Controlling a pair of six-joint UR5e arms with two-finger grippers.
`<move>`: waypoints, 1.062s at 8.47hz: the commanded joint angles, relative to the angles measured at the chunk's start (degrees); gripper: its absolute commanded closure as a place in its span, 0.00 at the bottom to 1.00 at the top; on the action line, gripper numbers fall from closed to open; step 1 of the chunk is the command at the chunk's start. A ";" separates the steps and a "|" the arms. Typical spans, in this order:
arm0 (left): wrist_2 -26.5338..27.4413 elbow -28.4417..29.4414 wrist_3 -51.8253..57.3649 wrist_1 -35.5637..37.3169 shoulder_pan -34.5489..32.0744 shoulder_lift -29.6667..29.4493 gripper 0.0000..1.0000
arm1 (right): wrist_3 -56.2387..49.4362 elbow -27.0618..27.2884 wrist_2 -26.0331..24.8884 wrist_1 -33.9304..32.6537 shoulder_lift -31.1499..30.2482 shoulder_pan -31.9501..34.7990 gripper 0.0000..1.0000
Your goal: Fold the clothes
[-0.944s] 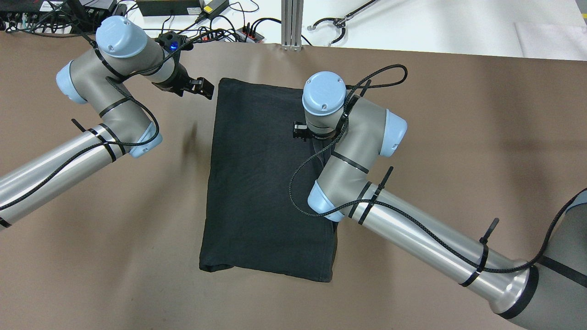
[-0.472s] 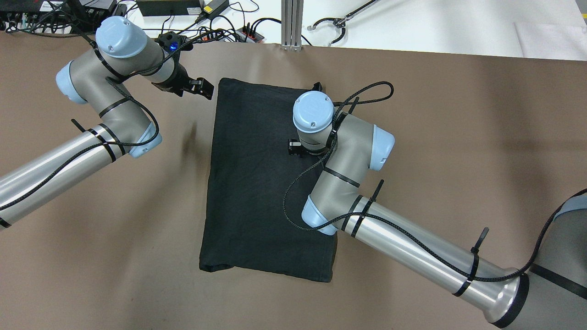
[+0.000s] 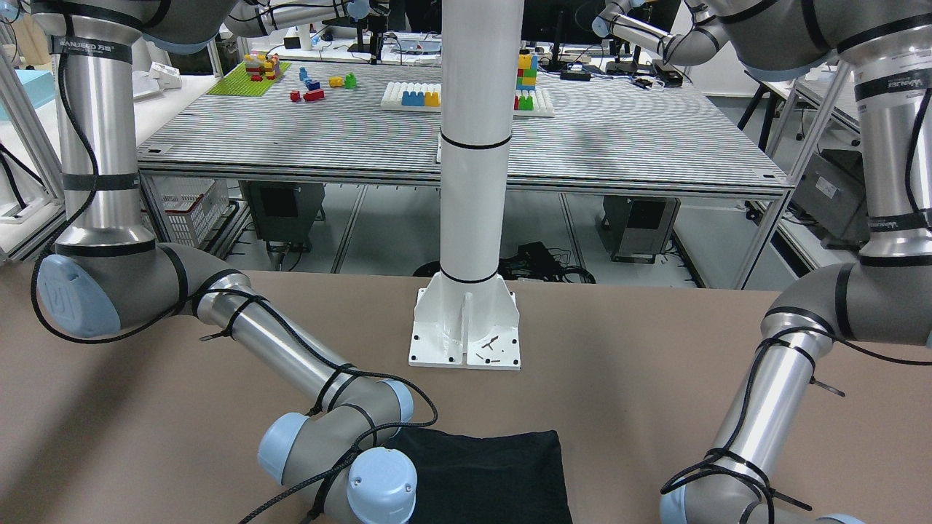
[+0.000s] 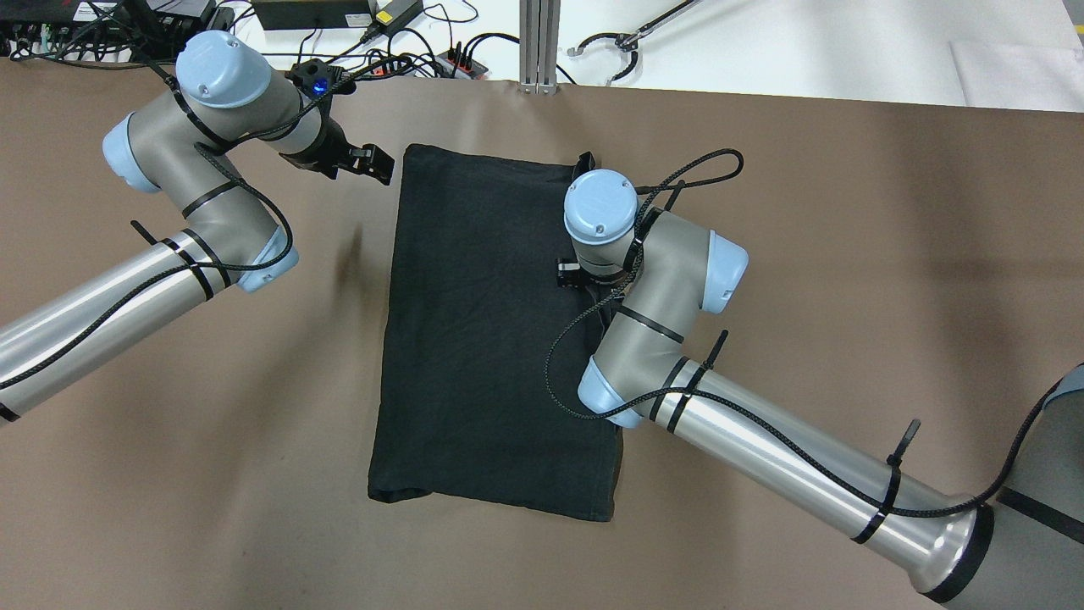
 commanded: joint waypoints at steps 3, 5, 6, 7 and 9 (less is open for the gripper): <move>0.00 -0.26 -0.23 -0.06 0.44 0.03 0.05 | -3.19 1.00 0.08 3.15 -4.78 3.41 0.07; 0.00 -0.17 -0.14 -0.06 0.53 0.03 0.06 | -3.89 2.32 0.52 3.86 -5.06 4.29 0.07; 0.00 -0.26 -0.23 -0.06 0.53 -0.06 0.06 | -3.89 3.37 0.60 3.77 -4.89 5.42 0.07; 0.00 -0.35 -0.32 -0.06 0.53 -0.06 0.06 | -4.07 3.47 0.60 3.77 -4.97 6.39 0.07; 0.00 -0.35 -0.32 -0.06 0.53 -0.06 0.06 | -2.85 3.38 0.60 3.86 -4.02 6.93 0.07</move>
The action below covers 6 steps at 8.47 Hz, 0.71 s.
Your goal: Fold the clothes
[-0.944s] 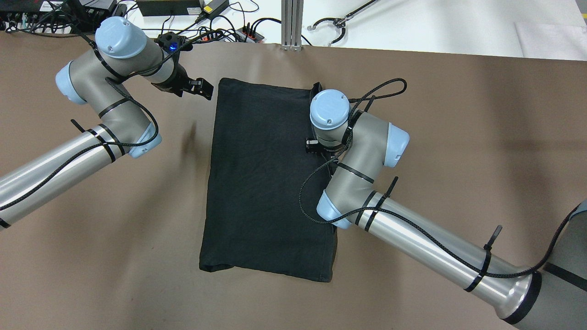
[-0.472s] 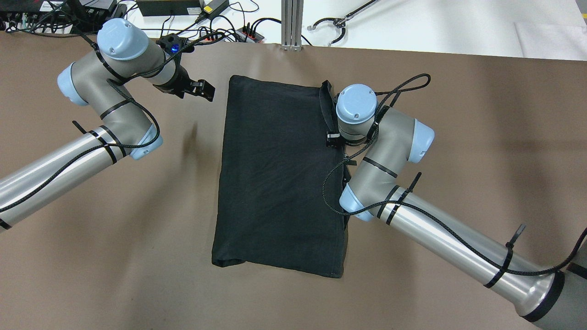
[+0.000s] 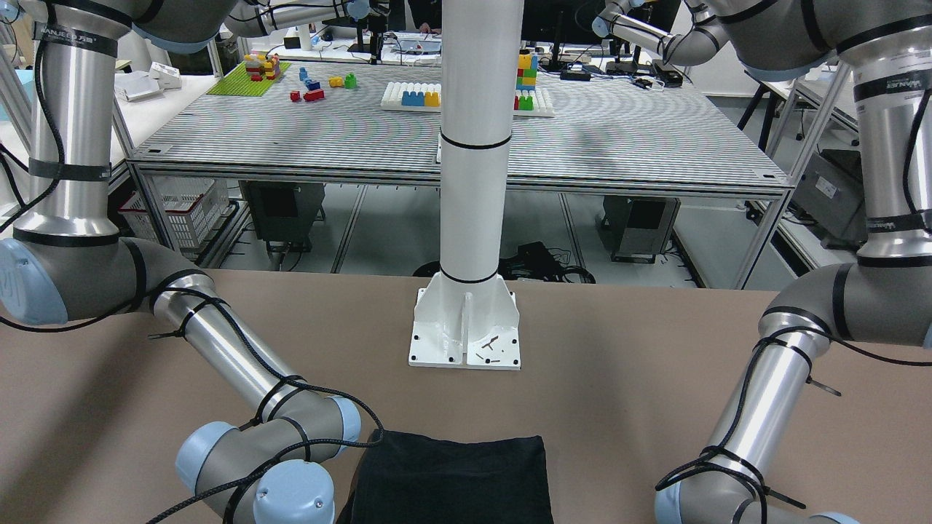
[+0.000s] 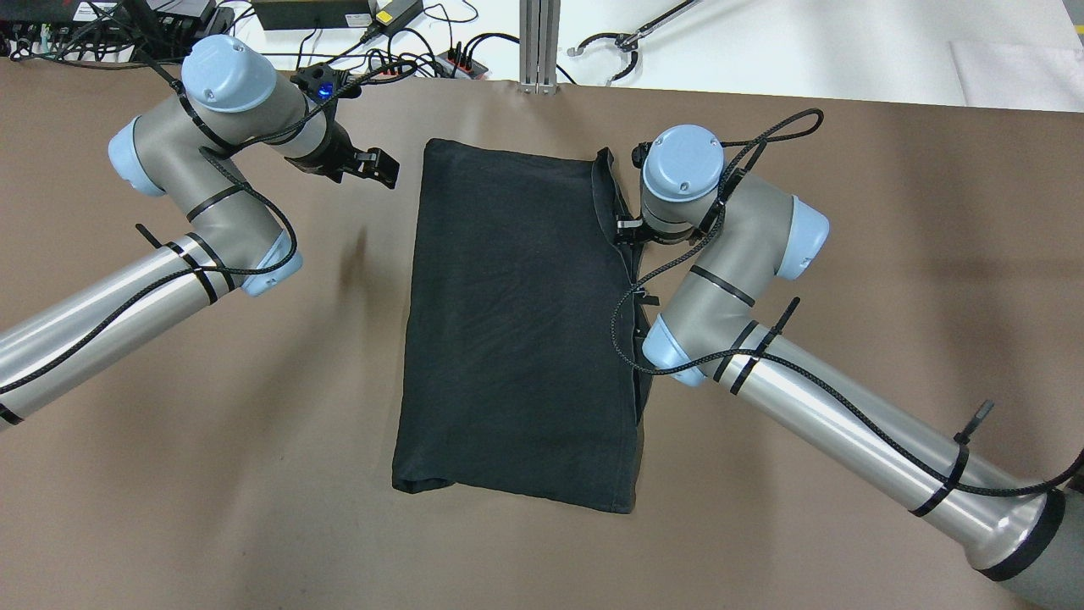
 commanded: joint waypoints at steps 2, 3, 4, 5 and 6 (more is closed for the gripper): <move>0.00 -0.04 -0.12 0.00 0.01 -0.10 0.06 | 5.78 -1.66 0.02 -0.38 4.84 0.33 0.07; 0.00 -0.04 -0.12 0.00 0.01 -0.19 0.06 | 7.20 -5.50 -0.07 -0.38 8.07 -0.02 0.07; 0.00 -0.04 -0.12 0.00 0.01 -0.19 0.06 | 7.91 -9.19 -0.59 -0.12 10.37 -0.64 0.07; 0.00 -0.04 -0.12 0.00 0.09 -0.19 0.06 | 7.91 -11.14 -1.12 0.15 10.91 -0.82 0.07; -0.09 -0.04 -0.12 0.00 0.01 -0.10 0.06 | 7.91 -14.82 -4.17 1.63 11.96 -1.51 0.07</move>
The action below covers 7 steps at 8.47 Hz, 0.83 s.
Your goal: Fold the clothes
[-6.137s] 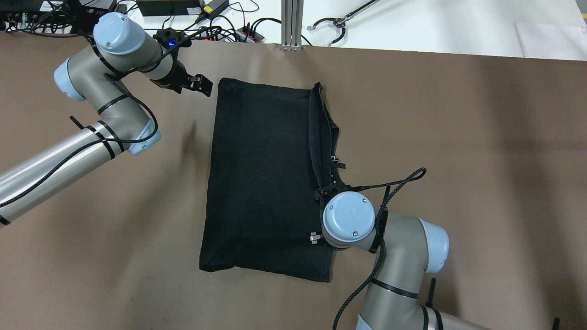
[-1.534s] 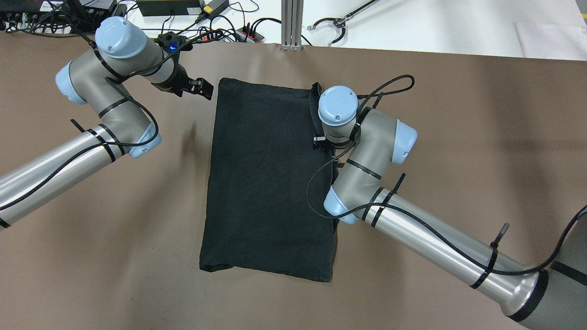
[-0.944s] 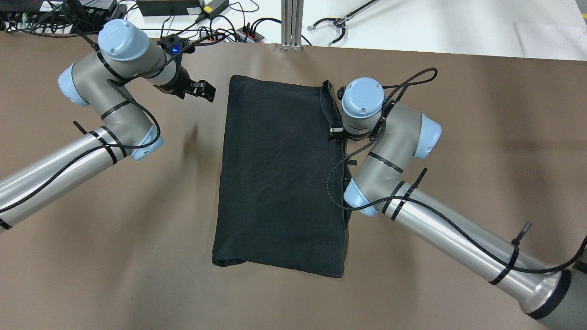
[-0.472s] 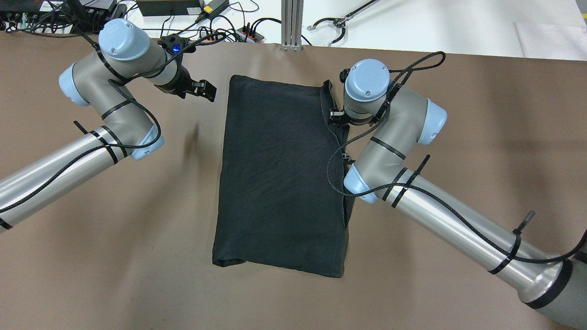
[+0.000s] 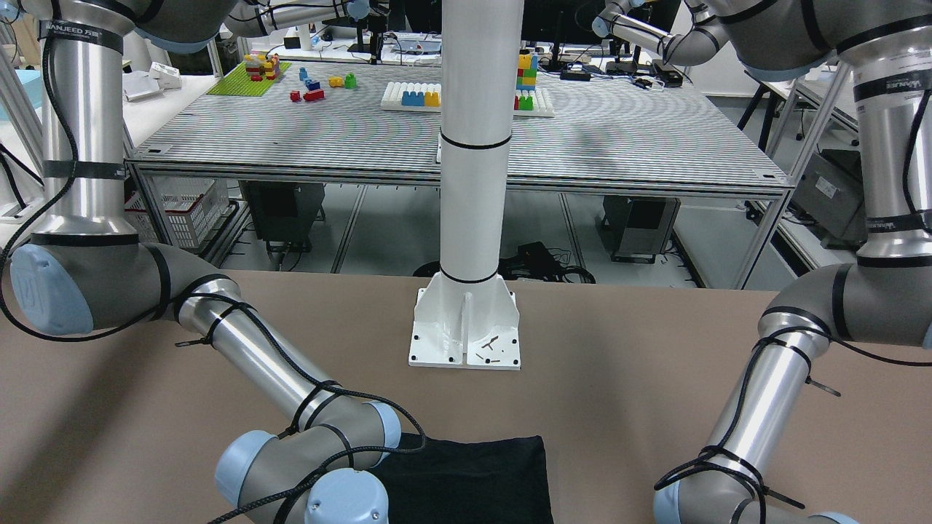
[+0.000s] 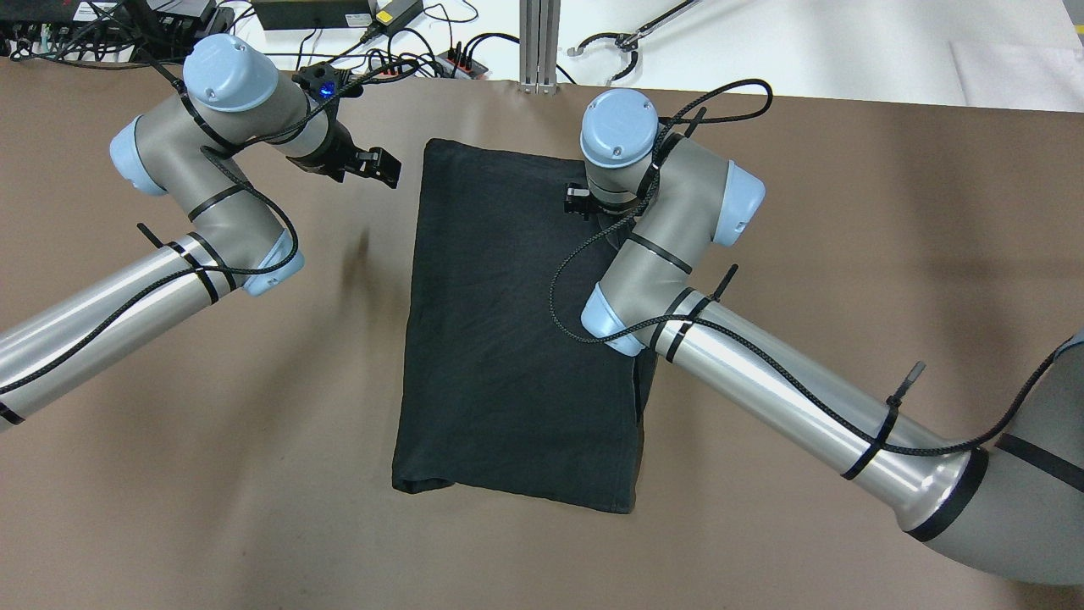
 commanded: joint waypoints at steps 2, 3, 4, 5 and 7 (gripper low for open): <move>-0.08 0.00 0.00 0.00 0.04 0.07 0.06 | -1.30 -9.81 -4.55 4.42 3.32 -1.05 0.07; -0.08 -0.09 0.00 0.00 -0.04 0.15 0.06 | -2.88 -9.99 -5.59 4.42 3.23 -1.13 0.07; -0.08 -0.09 0.00 0.00 -0.04 0.24 0.06 | -2.98 -10.17 -5.95 4.42 3.23 -1.74 0.07; -0.08 -0.18 0.00 0.00 -0.04 0.24 0.06 | -2.64 -10.17 -6.22 4.42 3.32 -2.01 0.07; -0.08 -0.18 0.00 0.00 0.04 0.33 0.06 | -2.72 -10.17 -6.83 4.42 3.32 -2.19 0.07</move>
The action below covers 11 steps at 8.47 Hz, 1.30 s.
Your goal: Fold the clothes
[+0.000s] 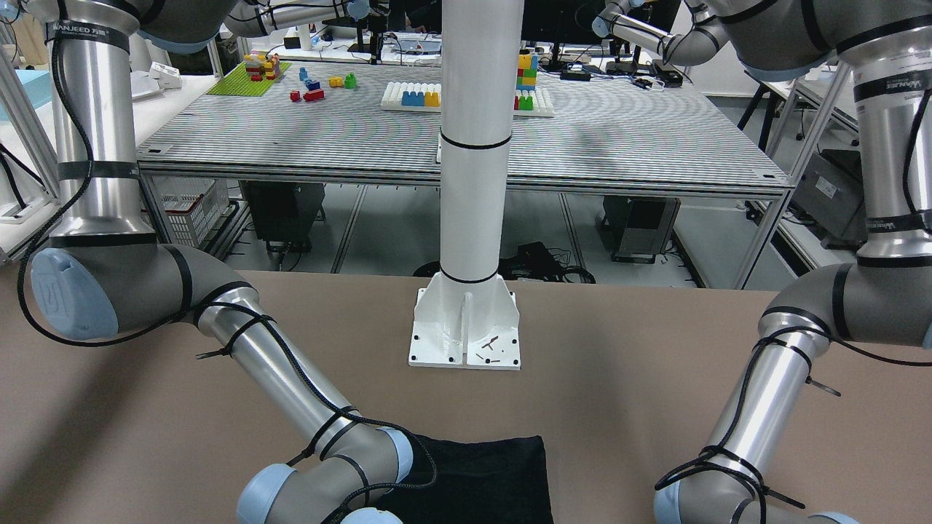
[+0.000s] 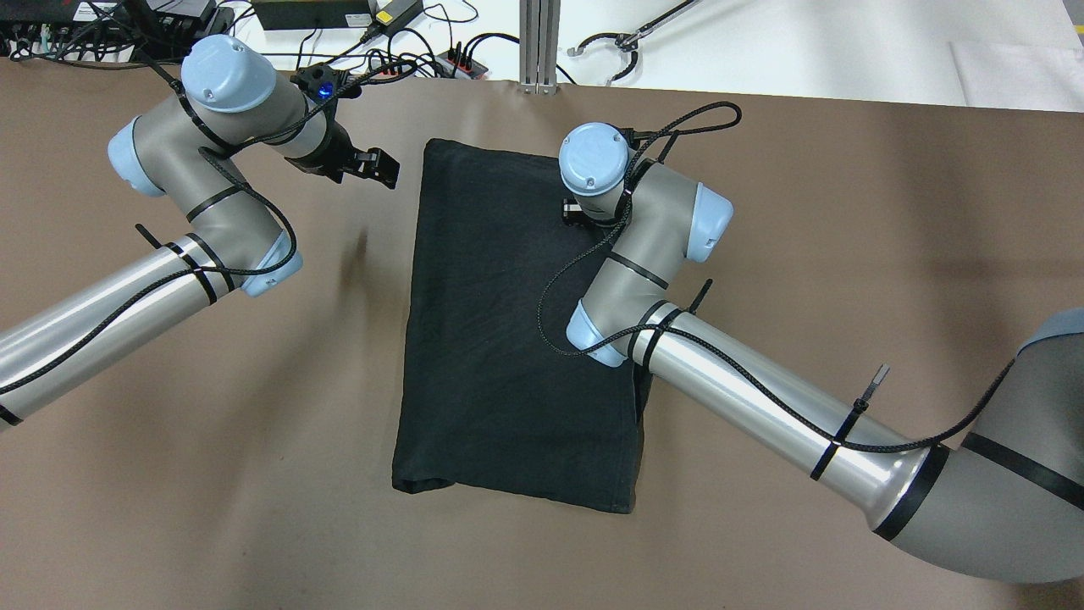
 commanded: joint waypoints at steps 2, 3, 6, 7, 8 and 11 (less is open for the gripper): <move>0.00 -0.03 0.09 -0.09 0.08 0.54 0.06 | -2.49 0.03 -0.85 0.11 -0.53 1.90 0.07; 0.00 -0.46 0.09 -0.09 0.08 0.89 0.06 | -4.24 0.03 -0.76 0.37 -1.32 3.92 0.07; 0.00 -2.48 -0.09 -0.18 0.17 2.21 0.06 | -10.31 3.44 -0.32 5.55 -10.18 7.45 0.07; 0.00 -2.58 -0.09 -0.18 0.17 2.30 0.06 | -9.80 5.02 0.38 5.47 -10.29 7.54 0.07; -0.52 -3.36 -0.09 -0.09 0.17 2.39 0.06 | -9.19 7.65 2.30 5.03 -10.38 7.54 0.06; -0.70 -7.12 -5.06 -0.09 0.17 3.43 0.05 | -1.65 20.19 8.45 3.20 -15.10 6.50 0.06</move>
